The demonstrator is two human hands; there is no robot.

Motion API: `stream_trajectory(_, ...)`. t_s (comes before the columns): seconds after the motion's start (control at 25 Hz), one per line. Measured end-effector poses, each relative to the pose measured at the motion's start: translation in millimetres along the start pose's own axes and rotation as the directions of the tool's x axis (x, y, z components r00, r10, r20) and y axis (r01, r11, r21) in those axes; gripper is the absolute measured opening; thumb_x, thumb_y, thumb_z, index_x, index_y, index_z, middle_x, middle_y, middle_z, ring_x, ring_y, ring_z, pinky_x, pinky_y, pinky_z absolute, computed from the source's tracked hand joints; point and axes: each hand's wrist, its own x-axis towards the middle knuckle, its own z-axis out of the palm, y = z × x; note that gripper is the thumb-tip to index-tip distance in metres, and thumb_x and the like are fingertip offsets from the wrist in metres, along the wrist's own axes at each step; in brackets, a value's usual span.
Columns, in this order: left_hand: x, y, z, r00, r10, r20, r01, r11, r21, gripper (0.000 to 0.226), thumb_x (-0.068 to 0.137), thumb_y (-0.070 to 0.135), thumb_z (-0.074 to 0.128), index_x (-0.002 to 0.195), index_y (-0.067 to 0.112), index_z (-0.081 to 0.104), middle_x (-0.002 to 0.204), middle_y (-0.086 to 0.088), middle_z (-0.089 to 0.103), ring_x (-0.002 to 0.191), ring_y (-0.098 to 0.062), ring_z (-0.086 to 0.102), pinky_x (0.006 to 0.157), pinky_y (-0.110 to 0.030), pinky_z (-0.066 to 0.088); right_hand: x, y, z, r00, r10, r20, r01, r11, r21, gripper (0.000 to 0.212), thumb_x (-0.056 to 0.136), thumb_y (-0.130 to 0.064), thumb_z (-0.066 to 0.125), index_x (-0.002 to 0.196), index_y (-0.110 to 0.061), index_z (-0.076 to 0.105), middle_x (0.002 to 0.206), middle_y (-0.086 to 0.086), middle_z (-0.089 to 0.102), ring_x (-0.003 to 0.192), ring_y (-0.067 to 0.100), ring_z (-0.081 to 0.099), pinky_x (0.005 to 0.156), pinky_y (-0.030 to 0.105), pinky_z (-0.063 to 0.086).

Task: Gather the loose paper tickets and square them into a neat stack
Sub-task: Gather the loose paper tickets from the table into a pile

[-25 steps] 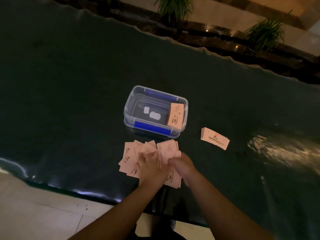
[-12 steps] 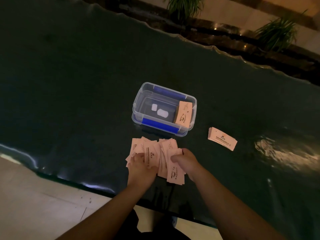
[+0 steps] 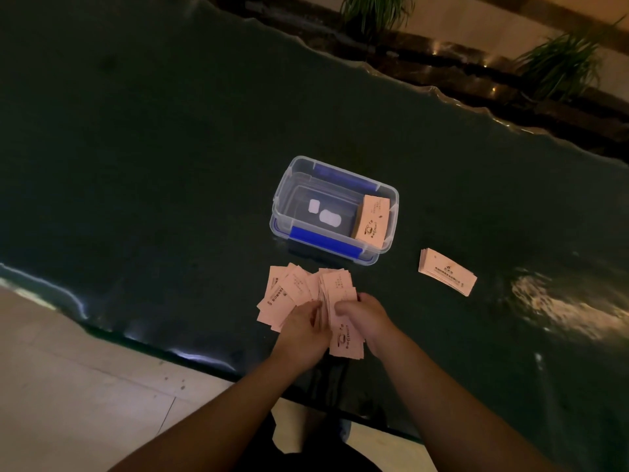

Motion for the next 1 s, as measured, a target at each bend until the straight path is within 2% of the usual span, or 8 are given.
stream_trajectory(0.08, 4.5, -9.0, -9.0, 0.992, -0.027, -0.12, 0.035, 0.997, 0.065, 0.014, 0.1, 0.018, 0.059, 0.11, 0.018, 0.069, 0.116, 0.007, 0.065, 0.115, -0.009, 0.061, 0.098, -0.018, 0.045, -0.6, 0.2, 1.2, 1.0, -0.013, 0.011, 0.014, 1.0, -0.012, 0.053, 0.092, -0.016, 0.071, 0.142, -0.021, 0.056, 0.13, 0.009, 0.07, 0.105, 0.026, 0.072, 0.08, 0.042, 0.058)
stream_trajectory(0.2, 6.7, -22.8, -26.6, 0.95, -0.141, -0.278, 0.15, 0.989, 0.012, 0.042, 0.095, 0.015, 0.06, 0.137, 0.014, 0.059, 0.141, -0.003, 0.057, 0.132, -0.023, 0.053, 0.111, -0.035, 0.041, -1.0, -0.8, 1.9, 0.999, -0.039, 0.022, 0.04, 0.999, -0.018, 0.059, 0.091, -0.016, 0.074, 0.146, -0.023, 0.054, 0.131, 0.008, 0.07, 0.107, 0.026, 0.072, 0.085, 0.046, 0.061)
stream_trajectory(0.4, 10.3, -19.5, -28.4, 0.969, -0.201, -0.147, 0.166, 0.961, -0.221, 0.069, 0.099, 0.01, 0.06, 0.16, 0.02, 0.031, 0.152, -0.004, 0.051, 0.117, -0.016, 0.058, 0.079, -0.018, 0.048, -6.4, -7.7, 3.6, 0.998, -0.057, 0.037, 0.06, 0.995, -0.084, 0.064, 0.092, -0.016, 0.074, 0.151, -0.024, 0.049, 0.13, 0.004, 0.066, 0.11, 0.026, 0.069, 0.085, 0.044, 0.058)
stream_trajectory(0.44, 16.9, -18.5, -29.7, 0.968, -0.192, -0.161, 0.162, 0.969, -0.185, 0.073, 0.099, 0.012, 0.06, 0.162, 0.023, 0.026, 0.153, -0.006, 0.048, 0.122, -0.02, 0.058, 0.082, -0.023, 0.048, -6.5, -8.7, 3.7, 0.997, -0.057, 0.047, 0.061, 0.993, -0.1, 0.065, 0.092, -0.016, 0.074, 0.151, -0.024, 0.049, 0.13, 0.004, 0.065, 0.111, 0.026, 0.068, 0.087, 0.045, 0.058)
stream_trajectory(0.52, 33.8, -14.8, -39.2, 0.98, -0.061, -0.188, 0.099, 0.974, 0.204, 0.081, 0.097, 0.018, 0.065, 0.164, 0.029, 0.021, 0.159, -0.007, 0.036, 0.137, -0.026, 0.048, 0.102, -0.038, 0.051, -4.7, -10.1, 3.6, 0.997, -0.051, 0.051, 0.057, 0.991, -0.122, 0.063, 0.092, -0.016, 0.074, 0.15, -0.023, 0.05, 0.135, 0.007, 0.066, 0.116, 0.028, 0.068, 0.093, 0.048, 0.059)
stream_trajectory(0.64, 67.3, -15.0, -57.8, 0.987, 0.149, 0.052, -0.146, 0.734, 0.663, 0.086, 0.09, 0.035, 0.071, 0.162, 0.031, 0.025, 0.167, -0.002, 0.026, 0.15, -0.03, 0.03, 0.118, -0.056, 0.034, -3.0, -9.9, 4.3, 0.998, -0.034, 0.047, 0.04, 0.991, -0.125, 0.06, 0.094, -0.016, 0.072, 0.149, -0.024, 0.051, 0.135, 0.009, 0.068, 0.116, 0.029, 0.069, 0.098, 0.05, 0.059)
stream_trajectory(0.84, 90.0, -7.1, -80.2, 0.929, 0.251, 0.271, -0.351, 0.377, 0.857, 0.077, 0.081, 0.063, 0.066, 0.149, 0.033, 0.048, 0.149, 0.0, 0.049, 0.137, -0.025, 0.04, 0.113, -0.052, 0.036, -1.4, -6.4, 4.6, 0.998, -0.049, 0.048, 0.055, 0.99, -0.126, 0.059, 0.093, -0.016, 0.072, 0.148, -0.023, 0.052, 0.131, 0.007, 0.069, 0.112, 0.026, 0.069, 0.089, 0.045, 0.057)
stream_trajectory(1.0, 69.2, -18.2, -83.0, 0.94, 0.269, 0.21, -0.299, 0.352, 0.887, 0.082, 0.083, 0.066, 0.065, 0.152, 0.026, 0.047, 0.153, -0.001, 0.046, 0.14, -0.024, 0.04, 0.117, -0.046, 0.035, -3.7, -6.6, 5.5, 0.998, -0.046, 0.051, 0.051, 0.995, -0.085, 0.055, 0.094, -0.015, 0.073, 0.145, -0.021, 0.053, 0.12, 0.001, 0.067, 0.099, 0.019, 0.068, 0.076, 0.037, 0.055)
